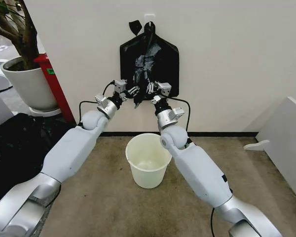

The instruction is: Place the garbage bag over the trash bin.

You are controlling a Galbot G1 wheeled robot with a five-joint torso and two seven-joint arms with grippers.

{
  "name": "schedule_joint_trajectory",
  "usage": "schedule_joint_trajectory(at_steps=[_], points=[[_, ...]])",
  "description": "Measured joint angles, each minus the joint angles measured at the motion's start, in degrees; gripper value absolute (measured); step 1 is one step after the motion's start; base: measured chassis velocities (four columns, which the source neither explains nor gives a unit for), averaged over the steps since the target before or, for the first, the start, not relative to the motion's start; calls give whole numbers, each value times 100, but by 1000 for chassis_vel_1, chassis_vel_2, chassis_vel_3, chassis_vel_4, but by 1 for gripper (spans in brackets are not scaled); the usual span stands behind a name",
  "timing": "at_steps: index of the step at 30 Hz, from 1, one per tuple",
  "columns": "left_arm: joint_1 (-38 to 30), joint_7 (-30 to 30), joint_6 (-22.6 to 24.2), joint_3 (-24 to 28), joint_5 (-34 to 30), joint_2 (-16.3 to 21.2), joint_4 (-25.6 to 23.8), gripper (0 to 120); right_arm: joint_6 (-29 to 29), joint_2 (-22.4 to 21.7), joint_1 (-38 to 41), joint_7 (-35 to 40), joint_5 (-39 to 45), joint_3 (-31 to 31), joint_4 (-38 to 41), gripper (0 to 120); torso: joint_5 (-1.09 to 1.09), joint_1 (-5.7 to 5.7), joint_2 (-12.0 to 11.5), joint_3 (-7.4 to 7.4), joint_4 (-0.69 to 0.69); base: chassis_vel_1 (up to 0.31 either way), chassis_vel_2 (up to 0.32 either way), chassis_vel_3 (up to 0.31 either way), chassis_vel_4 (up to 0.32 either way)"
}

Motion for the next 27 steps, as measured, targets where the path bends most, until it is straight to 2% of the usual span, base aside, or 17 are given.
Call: schedule_joint_trajectory(at_steps=[3, 7, 10, 14, 19, 20, 23, 26, 27], points=[[20, -7, 3, -23, 0, 16, -19, 28, 5, -2, -10, -1, -24, 0, 1, 0, 0, 0, 0, 0, 0, 0, 0, 0, 0], [82, -10, 16, -55, -1, 121, -83, 10, 17, -14, -53, 0, -58, -3, 15, 0, 0, 0, 0, 0, 0, 0, 0, 0, 0], [160, -23, 19, -119, -30, 165, -161, 0, 20, -34, -80, 22, -57, -5, 80, 0, 0, 0, 0, 0, 1, 0, 0, 0, 0], [331, -169, 20, -251, -175, 240, -379, 0, 21, -105, -156, 105, 59, -5, 249, 0, 0, 0, 1, 0, -1, 0, 0, 0, 0], [759, -793, 20, -601, -643, 445, -1075, 0, -43, -331, -455, 389, 391, 12, 732, 0, 0, 0, 1, 0, -1, 0, 0, 0, 0], [759, -793, 20, -601, -643, 445, -1075, 0, -43, -331, -455, 389, 391, 12, 732, 0, 0, 0, 1, 0, -1, 0, 0, 0, 0], [1074, -1092, 85, -884, -949, 654, -1643, 0, -54, -488, -752, 429, 414, 72, 1055, 0, 0, 0, 1, -1, 0, 0, 0, 0, 0], [1330, -1363, 235, -1032, -1018, 861, -2070, 0, -48, -569, -1010, 428, 336, 101, 1285, 0, 1, 0, 2, -1, 0, 0, 0, 0, 0], [1330, -1363, 235, -1032, -1018, 861, -2070, 0, -48, -569, -1010, 428, 336, 101, 1285, 0, 1, 0, 2, -1, 0, 0, 0, 0, 0]])
